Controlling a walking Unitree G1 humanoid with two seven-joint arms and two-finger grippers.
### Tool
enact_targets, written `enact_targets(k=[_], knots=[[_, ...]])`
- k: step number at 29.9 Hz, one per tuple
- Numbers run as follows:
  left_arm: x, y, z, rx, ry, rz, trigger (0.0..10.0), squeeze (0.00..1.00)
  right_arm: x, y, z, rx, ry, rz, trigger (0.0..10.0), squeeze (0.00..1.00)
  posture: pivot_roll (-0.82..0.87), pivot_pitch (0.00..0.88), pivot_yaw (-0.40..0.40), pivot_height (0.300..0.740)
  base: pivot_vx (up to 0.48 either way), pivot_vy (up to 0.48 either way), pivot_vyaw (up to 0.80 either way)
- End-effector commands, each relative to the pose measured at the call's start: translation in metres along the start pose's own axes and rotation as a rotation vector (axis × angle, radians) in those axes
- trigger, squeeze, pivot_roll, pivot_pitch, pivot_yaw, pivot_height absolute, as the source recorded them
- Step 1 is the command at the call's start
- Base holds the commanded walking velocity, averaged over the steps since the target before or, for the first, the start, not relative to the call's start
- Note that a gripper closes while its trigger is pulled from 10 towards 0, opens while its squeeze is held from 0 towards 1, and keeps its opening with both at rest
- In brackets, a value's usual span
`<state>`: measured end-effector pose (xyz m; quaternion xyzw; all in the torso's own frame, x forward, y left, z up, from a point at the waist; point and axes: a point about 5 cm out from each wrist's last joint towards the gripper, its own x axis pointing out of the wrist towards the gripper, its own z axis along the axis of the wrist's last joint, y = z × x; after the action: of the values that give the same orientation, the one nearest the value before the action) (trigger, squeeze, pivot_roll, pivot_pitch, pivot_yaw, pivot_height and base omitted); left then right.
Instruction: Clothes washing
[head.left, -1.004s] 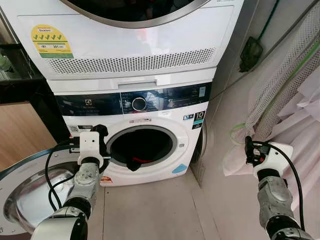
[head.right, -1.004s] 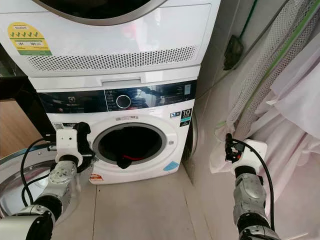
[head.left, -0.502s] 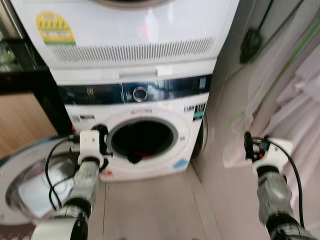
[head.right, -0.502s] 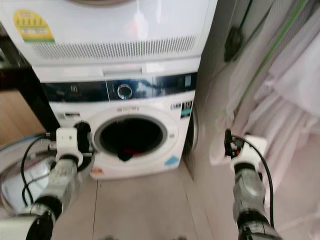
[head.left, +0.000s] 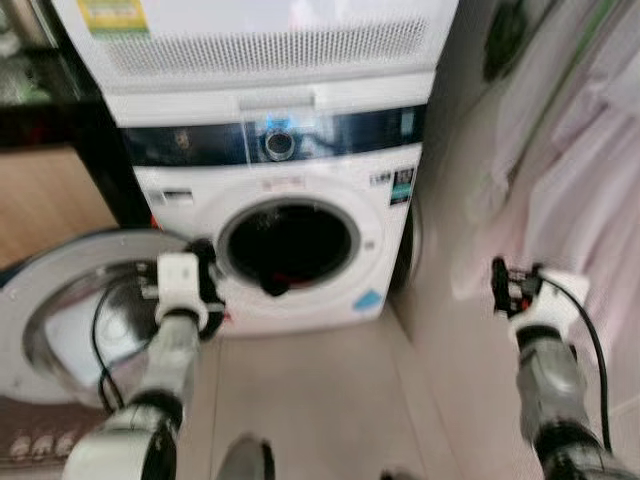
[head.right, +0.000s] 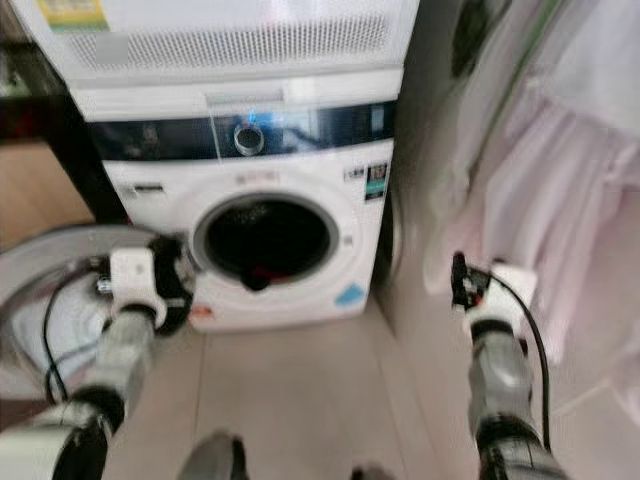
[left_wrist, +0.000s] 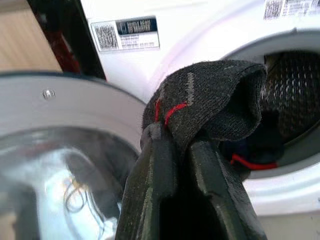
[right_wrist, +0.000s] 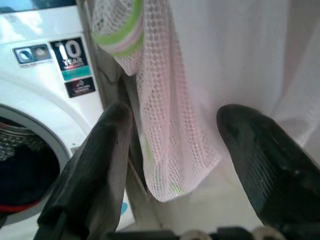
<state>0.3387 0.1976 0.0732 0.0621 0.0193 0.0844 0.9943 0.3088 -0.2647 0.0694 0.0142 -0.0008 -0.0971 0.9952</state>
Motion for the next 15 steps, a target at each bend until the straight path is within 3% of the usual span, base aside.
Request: enact_targets(k=[1, 15], knots=[[0.0044, 0.0032, 0.0064, -0.007, -0.012, 0.005, 10.0, 0.0, 0.0018, -0.0001, 0.0037, -0.004, -0.014, 0.004, 10.0, 0.0, 0.04, 0.03, -0.01, 0.649, 0.0, 0.0, 0.0], [0.0043, 0.0033, 0.0054, -0.012, -0.004, 0.003, 10.0, 0.0, 0.0043, 0.0023, 0.0051, 0.0, -0.011, 0.017, 10.0, 0.0, 0.04, 0.021, -0.007, 0.639, 0.0, 0.0, 0.0]])
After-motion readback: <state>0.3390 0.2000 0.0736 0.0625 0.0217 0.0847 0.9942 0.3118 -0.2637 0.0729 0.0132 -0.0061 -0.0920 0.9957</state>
